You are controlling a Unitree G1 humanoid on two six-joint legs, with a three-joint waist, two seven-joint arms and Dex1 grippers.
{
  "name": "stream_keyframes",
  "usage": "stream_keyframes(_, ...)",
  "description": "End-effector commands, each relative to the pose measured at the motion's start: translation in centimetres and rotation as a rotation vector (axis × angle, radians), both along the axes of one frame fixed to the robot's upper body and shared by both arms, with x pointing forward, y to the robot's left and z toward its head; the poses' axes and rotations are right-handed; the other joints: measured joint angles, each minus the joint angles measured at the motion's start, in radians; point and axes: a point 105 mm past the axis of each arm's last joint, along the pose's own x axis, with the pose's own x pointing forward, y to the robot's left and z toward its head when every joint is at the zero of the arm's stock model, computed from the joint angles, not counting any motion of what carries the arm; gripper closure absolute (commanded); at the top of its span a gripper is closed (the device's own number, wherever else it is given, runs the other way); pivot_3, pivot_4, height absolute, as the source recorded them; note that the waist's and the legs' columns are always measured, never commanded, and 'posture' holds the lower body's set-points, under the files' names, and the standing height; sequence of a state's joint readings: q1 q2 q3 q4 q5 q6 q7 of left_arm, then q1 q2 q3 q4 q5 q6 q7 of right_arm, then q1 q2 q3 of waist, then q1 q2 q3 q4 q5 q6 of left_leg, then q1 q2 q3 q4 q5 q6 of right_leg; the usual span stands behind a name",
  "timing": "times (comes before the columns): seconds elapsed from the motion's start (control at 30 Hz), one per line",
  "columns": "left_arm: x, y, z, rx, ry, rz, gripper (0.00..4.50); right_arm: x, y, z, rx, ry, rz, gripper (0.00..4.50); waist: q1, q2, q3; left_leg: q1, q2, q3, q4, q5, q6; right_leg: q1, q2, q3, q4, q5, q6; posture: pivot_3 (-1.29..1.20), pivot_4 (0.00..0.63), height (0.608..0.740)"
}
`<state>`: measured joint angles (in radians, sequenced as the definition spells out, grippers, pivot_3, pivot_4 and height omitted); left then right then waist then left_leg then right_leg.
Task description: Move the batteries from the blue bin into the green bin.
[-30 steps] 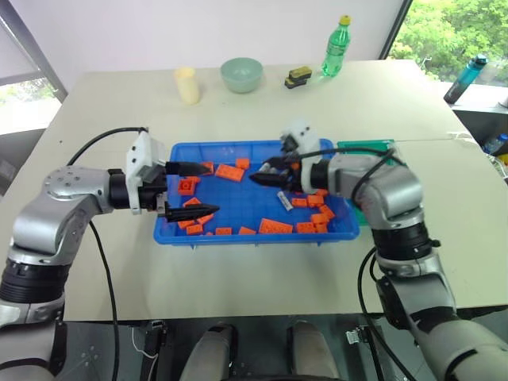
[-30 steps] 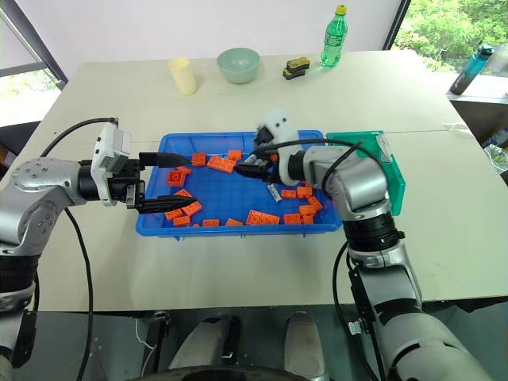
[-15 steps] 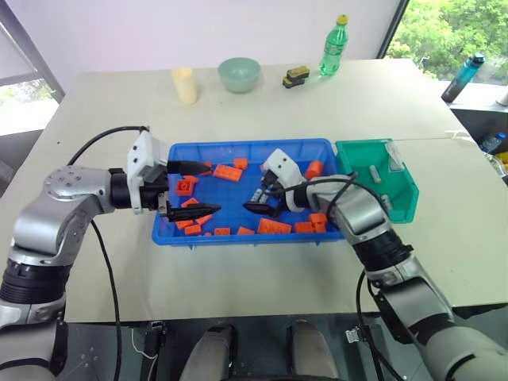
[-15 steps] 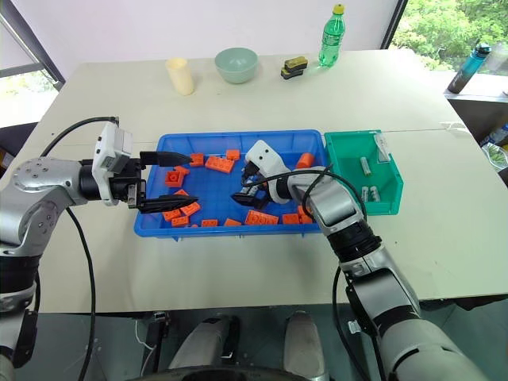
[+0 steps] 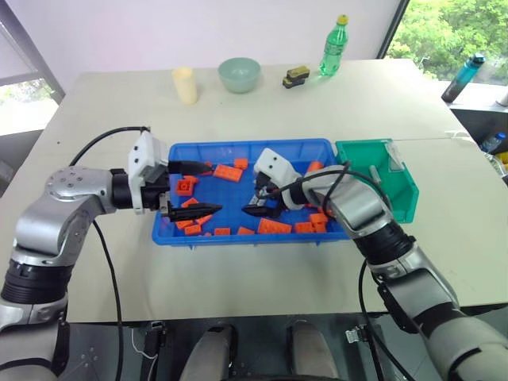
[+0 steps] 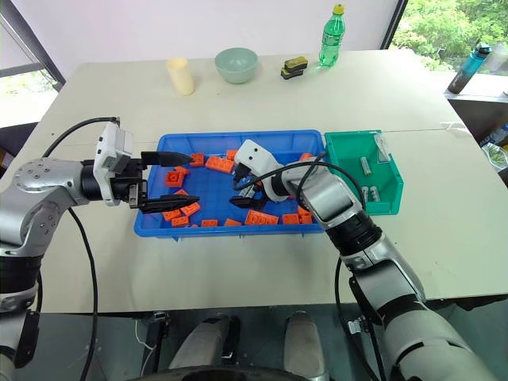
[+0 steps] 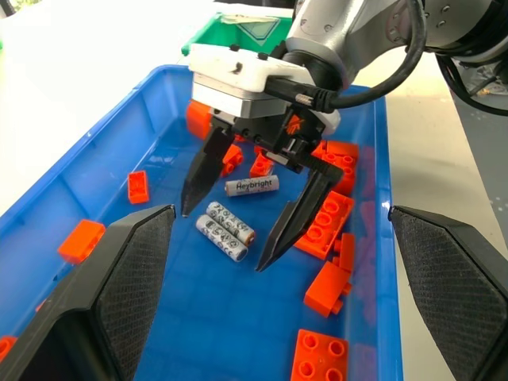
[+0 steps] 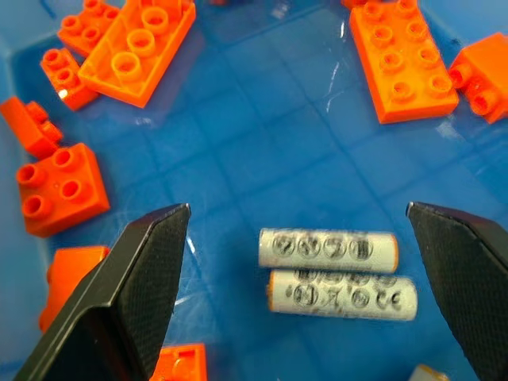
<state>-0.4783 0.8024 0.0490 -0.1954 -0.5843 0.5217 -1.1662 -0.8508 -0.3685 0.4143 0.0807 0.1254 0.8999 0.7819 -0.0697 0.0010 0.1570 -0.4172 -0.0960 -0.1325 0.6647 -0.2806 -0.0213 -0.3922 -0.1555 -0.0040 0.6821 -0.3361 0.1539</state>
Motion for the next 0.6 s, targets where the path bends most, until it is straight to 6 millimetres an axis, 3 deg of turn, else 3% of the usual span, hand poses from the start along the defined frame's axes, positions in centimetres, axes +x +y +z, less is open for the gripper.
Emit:
stream_keyframes(0.03,-0.3,-0.1,0.7,0.001,-0.039,-0.009,0.0,0.7,0.1,1.0,-0.002,-0.025,-0.03,0.02,0.001,0.0,0.0,0.0,0.0,0.0,0.0,0.0,0.0,0.0,0.0,0.0,0.0,0.0,0.0,0.0,0.15,0.727)
stream_keyframes(0.43,-0.2,0.0,0.8,0.0,-0.048,-0.003,0.0,0.9,0.0,-0.4,-0.055,-0.001,-0.04,0.02,0.0,0.0,0.0,0.0,0.0,0.0,0.0,0.0,0.0,0.0,0.0,0.0,0.0,0.0,0.0,0.0,0.15,0.727)
stream_keyframes(0.53,-0.1,0.0,0.8,-0.001,-0.05,-0.001,0.0,0.6,0.3,-0.6,-0.05,0.006,-0.028,0.82,-0.001,0.0,0.0,0.0,0.0,0.0,0.0,0.0,0.0,0.0,0.0,0.0,0.0,0.0,0.0,0.0,0.15,0.727)
stream_keyframes(0.6,-0.1,0.0,0.8,-0.001,-0.051,-0.001,0.0,0.6,0.5,-0.6,-0.047,0.004,-0.025,1.82,-0.001,0.0,0.0,0.0,0.0,0.0,0.0,0.0,0.0,0.0,0.0,0.0,0.0,0.0,0.0,0.0,0.15,0.727)
